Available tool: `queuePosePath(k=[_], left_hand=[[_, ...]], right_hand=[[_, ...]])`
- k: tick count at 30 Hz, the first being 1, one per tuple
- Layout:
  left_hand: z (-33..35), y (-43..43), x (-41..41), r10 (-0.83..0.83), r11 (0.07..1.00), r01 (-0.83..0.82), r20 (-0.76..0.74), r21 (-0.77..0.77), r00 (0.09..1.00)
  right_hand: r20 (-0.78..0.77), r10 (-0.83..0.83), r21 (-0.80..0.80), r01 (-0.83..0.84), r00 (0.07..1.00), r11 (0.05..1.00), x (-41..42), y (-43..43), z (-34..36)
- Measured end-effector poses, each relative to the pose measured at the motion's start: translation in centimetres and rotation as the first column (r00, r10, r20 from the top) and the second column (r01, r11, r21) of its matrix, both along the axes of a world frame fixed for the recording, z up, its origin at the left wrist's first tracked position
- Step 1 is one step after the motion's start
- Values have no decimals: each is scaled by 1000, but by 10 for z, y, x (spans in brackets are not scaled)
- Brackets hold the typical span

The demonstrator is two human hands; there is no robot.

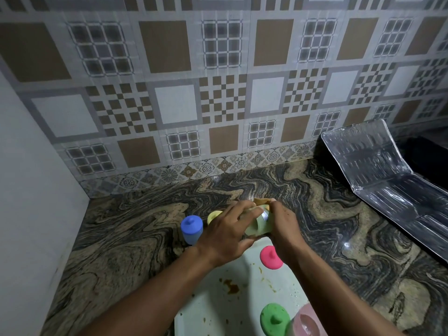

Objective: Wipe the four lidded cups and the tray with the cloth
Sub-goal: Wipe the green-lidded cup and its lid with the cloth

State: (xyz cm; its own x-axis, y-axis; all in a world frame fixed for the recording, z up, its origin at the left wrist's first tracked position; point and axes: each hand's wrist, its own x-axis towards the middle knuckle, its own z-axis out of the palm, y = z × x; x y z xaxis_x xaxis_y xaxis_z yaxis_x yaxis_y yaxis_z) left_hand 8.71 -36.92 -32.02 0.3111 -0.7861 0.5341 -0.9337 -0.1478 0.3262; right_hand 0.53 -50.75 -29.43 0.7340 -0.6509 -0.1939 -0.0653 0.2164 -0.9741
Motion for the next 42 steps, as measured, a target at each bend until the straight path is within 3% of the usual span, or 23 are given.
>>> queuePosePath(k=[4, 9, 13, 21, 30, 35, 42], left_hand=[[1, -3, 11, 13, 998, -5, -109, 67, 994], [10, -14, 32, 207, 932, -150, -145, 330, 967], [14, -33, 48, 258, 832, -169, -99, 529, 961], [-3, -66, 64, 215, 619, -145, 11, 772, 976], [-22, -64, 69, 204, 601, -137, 14, 787, 979], [-5, -57, 42, 196, 737, -129, -27, 664, 980], [-1, -37, -28, 69, 704, 125, -243, 699, 968]], right_hand=[[-180, -57, 288, 108, 982, 952, 4, -11, -5], [-189, -194, 430, 259, 963, 865, -3, -36, -9], [-176, -183, 456, 245, 967, 856, -4, -45, -14], [-197, -151, 440, 225, 969, 869, -6, -52, -24], [-224, -176, 447, 262, 958, 856, -16, -60, -37], [-228, -174, 423, 259, 958, 868, -28, -54, -28], [-233, -132, 389, 217, 963, 895, -61, -35, -25]])
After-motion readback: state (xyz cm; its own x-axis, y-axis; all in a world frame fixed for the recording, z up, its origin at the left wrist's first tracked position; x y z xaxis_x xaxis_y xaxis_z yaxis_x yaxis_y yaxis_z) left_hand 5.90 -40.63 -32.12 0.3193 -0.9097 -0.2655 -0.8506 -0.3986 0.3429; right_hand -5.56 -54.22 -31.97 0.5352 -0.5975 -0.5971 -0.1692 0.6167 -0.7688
